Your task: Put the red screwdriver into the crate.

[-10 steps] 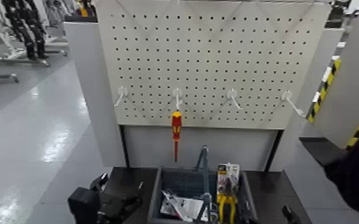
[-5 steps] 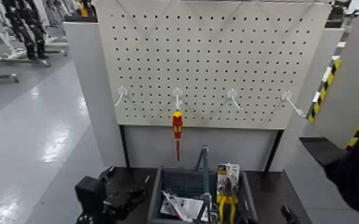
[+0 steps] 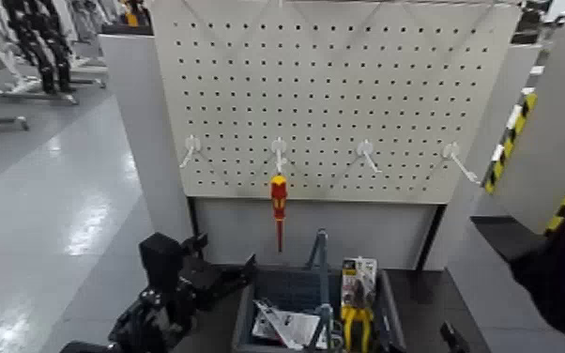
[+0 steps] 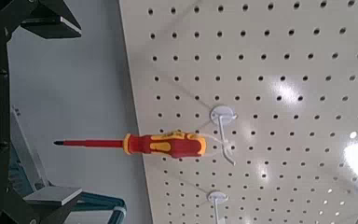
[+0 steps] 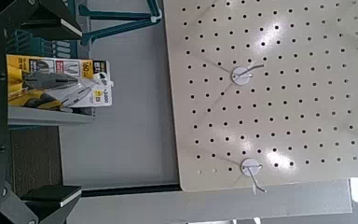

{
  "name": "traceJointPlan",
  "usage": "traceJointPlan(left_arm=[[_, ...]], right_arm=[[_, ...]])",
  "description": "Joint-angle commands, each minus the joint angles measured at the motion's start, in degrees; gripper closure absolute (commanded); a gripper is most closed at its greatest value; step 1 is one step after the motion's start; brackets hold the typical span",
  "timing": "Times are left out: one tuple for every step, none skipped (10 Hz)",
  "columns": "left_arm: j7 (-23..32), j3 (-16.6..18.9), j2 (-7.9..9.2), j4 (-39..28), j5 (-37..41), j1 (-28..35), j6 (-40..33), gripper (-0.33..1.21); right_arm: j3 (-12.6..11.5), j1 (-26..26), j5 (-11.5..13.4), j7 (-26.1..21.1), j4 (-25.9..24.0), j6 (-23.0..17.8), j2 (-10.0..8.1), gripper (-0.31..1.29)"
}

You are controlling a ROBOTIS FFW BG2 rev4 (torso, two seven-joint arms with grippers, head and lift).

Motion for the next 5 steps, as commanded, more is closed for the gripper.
traceJointPlan(left_arm=[[-3.6, -2.0, 0.76, 2.4, 1.2, -4.4, 2.8, 0.12], [-4.6, -2.5, 1.02, 2.9, 1.3, -5.8, 3.5, 0.12], [-6.3, -3.1, 1.37, 3.8, 1.7, -7.4, 4.3, 0.12], [-7.3, -3.9, 1.99, 4.7, 1.8, -9.0, 5.1, 0.12], [-8.1, -4.2, 2.34, 5.8, 2.5, -10.4, 5.1, 0.12]], right_arm=[[0.0, -0.1, -0.1, 0.0, 0.0, 0.0, 0.0, 0.13], [0.0, -0.1, -0.1, 0.0, 0.0, 0.0, 0.0, 0.13], [0.1, -0.1, -0.1, 0.0, 0.0, 0.0, 0.0, 0.13], [0.1, -0.2, -0.1, 0.0, 0.1, -0.1, 0.0, 0.13], [0.1, -0.2, -0.2, 0.0, 0.2, -0.1, 0.0, 0.13]])
